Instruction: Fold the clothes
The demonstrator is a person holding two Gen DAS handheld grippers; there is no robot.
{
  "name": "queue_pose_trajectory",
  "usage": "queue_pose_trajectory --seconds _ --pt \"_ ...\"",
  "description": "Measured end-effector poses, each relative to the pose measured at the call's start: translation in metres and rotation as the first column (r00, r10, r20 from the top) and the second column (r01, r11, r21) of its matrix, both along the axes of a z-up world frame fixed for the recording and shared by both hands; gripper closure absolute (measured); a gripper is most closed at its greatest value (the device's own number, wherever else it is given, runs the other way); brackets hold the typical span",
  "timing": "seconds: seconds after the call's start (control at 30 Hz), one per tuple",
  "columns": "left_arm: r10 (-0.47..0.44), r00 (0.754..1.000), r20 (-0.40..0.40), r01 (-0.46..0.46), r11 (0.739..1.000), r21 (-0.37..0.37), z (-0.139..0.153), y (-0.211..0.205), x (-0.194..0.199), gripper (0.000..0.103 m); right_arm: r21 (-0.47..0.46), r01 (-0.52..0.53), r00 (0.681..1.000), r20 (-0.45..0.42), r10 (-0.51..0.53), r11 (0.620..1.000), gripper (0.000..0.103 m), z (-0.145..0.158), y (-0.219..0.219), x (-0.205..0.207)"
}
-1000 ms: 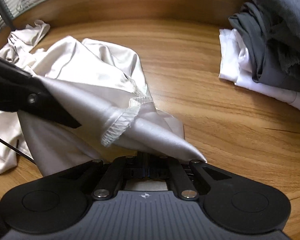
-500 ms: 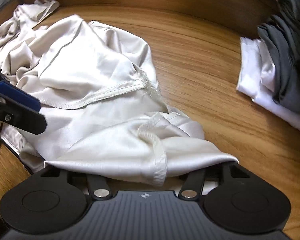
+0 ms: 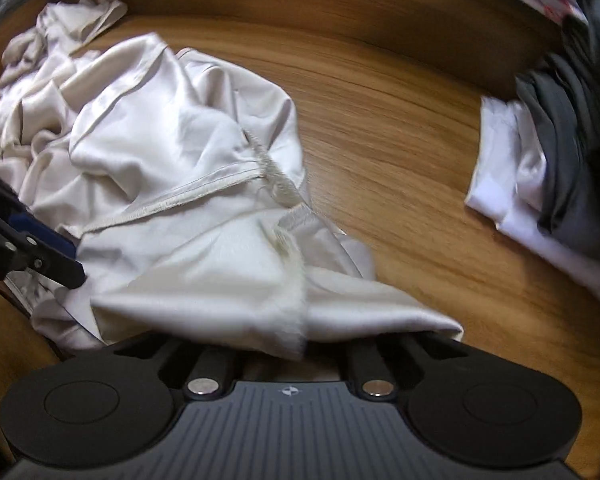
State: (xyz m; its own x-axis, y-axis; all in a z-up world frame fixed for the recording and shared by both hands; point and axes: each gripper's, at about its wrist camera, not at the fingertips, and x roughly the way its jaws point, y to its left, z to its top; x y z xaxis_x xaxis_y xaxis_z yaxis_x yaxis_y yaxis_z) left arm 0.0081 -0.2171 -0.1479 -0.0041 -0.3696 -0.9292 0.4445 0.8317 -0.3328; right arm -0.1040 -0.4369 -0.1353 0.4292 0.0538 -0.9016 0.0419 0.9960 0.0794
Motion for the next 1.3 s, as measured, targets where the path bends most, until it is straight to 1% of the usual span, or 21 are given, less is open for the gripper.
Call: queue_pose_trajectory --seconds 0.1,0.13,0.17,0.23,0.3,0.43,0.57,0.73,0.93,1.03,1.1,1.2,1.3 --pt "0.028 0.999 -0.015 -0.028 1.0 0.007 -0.002 0.005 0.004 0.089 0.081 0.058 0.998 0.0 -0.059 0.995 0.099 0.006 -0.013 -0.013" --pt "0.042 0.999 -0.021 -0.042 0.999 0.009 -0.003 0.007 0.006 0.095 0.108 0.08 0.997 0.0 -0.081 0.991 0.099 0.009 -0.019 -0.019" --pt "0.057 0.998 -0.027 -0.056 0.998 0.011 -0.004 0.01 0.007 0.099 0.13 0.101 0.995 0.002 -0.102 0.986 0.099 0.013 -0.025 -0.026" --pt "0.087 0.995 -0.047 -0.087 0.996 0.004 -0.006 0.015 0.01 0.099 0.163 0.142 0.99 0.003 -0.144 0.976 0.099 0.02 -0.038 -0.04" --pt "0.109 0.993 -0.054 -0.108 0.994 0.005 -0.006 0.017 0.011 0.098 0.173 0.18 0.983 0.006 -0.184 0.968 0.099 0.027 -0.049 -0.054" --pt "0.101 0.995 -0.025 -0.1 0.994 0.033 -0.004 0.011 0.007 0.098 0.19 0.269 0.962 -0.002 -0.274 0.944 0.1 0.036 -0.075 -0.083" --pt "0.089 0.996 0.0 -0.089 0.994 0.063 -0.003 0.005 0.004 0.098 0.144 0.363 0.931 -0.013 -0.365 0.921 0.101 0.035 -0.098 -0.114" --pt "0.081 0.997 0.014 -0.082 0.993 0.086 -0.003 0.003 0.006 0.098 0.07 0.47 0.883 -0.028 -0.469 0.88 0.101 0.029 -0.127 -0.155" --pt "0.093 0.996 0.014 -0.094 0.992 0.084 -0.005 0.004 0.006 0.098 -0.008 0.591 0.806 -0.037 -0.591 0.806 0.101 0.022 -0.162 -0.201" --pt "0.095 0.995 0.013 -0.096 0.992 0.082 -0.005 0.005 0.005 0.098 -0.039 0.632 0.773 -0.037 -0.633 0.774 0.101 0.019 -0.174 -0.215" --pt "0.098 0.995 0.011 -0.098 0.992 0.08 -0.005 0.006 0.006 0.098 -0.05 0.658 0.751 -0.039 -0.66 0.752 0.101 0.017 -0.18 -0.224" --pt "0.1 0.995 0.008 -0.1 0.992 0.073 -0.006 0.006 0.005 0.098 -0.04 0.694 0.718 -0.048 -0.695 0.719 0.101 0.011 -0.188 -0.236" --pt "0.108 0.994 -0.001 -0.108 0.992 0.06 -0.007 0.01 0.005 0.098 -0.023 0.71 0.702 -0.061 -0.71 0.704 0.1 0.003 -0.191 -0.244"
